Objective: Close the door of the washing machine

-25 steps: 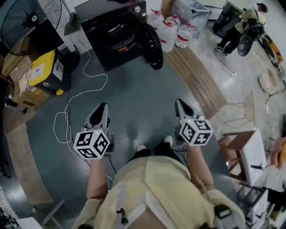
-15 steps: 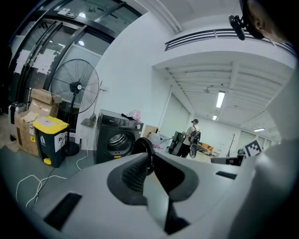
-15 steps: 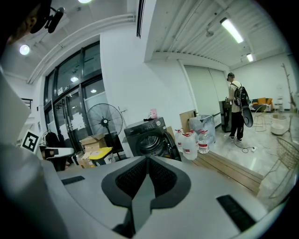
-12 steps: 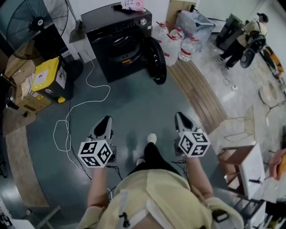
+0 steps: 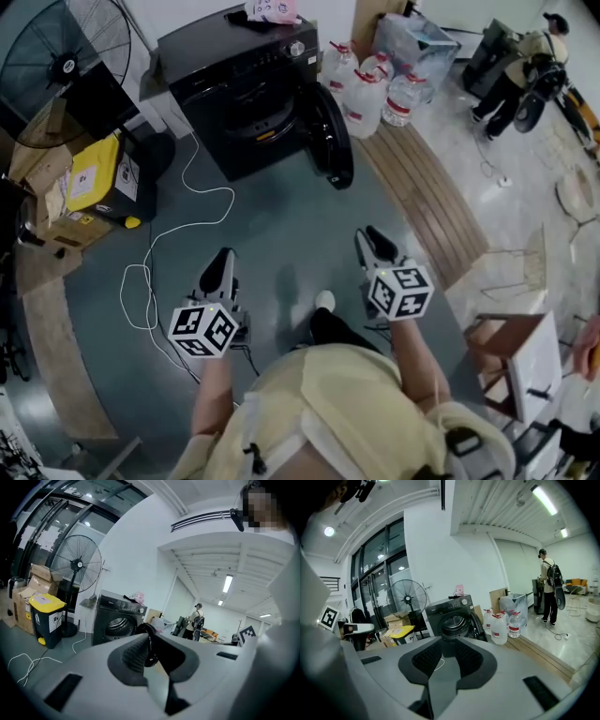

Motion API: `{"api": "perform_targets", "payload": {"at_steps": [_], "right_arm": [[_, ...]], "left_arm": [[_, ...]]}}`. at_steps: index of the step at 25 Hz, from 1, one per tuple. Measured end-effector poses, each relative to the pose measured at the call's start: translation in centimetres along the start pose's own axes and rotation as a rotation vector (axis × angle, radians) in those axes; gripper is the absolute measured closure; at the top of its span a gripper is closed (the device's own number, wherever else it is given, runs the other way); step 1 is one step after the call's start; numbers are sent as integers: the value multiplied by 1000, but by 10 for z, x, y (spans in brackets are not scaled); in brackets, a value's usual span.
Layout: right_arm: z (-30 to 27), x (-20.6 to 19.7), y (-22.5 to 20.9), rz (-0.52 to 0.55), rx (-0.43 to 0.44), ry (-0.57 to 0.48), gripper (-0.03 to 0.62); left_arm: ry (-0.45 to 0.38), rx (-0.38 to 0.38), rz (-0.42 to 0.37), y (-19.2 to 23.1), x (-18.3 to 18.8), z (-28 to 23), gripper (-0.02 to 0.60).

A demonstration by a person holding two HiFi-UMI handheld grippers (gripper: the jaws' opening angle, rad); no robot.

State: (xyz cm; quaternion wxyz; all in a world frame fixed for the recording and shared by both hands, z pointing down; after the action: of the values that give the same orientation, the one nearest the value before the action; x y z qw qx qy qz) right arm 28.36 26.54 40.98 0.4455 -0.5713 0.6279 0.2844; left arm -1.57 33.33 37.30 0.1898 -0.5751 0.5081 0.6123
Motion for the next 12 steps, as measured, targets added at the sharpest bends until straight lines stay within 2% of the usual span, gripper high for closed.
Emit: {"api": "perform_targets", "payload": {"at_steps": [8, 12], "right_arm": [[-74, 19, -27, 29, -1, 52, 472], [-103, 23, -43, 36, -8, 69, 462]], "left_arm": [[48, 23, 4, 28, 11, -66, 538], [51, 34, 21, 36, 16, -93, 538]]}}
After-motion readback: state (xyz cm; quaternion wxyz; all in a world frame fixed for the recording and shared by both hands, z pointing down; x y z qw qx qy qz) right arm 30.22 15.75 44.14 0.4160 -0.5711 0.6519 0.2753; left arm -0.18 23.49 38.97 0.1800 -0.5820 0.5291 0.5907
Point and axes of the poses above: the fingertips, and each gripper's own axes: z backward along the fingers, y to its left, x out of its top, the point moved 3 cm from there along z, backward along the fingers, and after that the axes turned 15 degrees about -x, right-handed, at the moved point
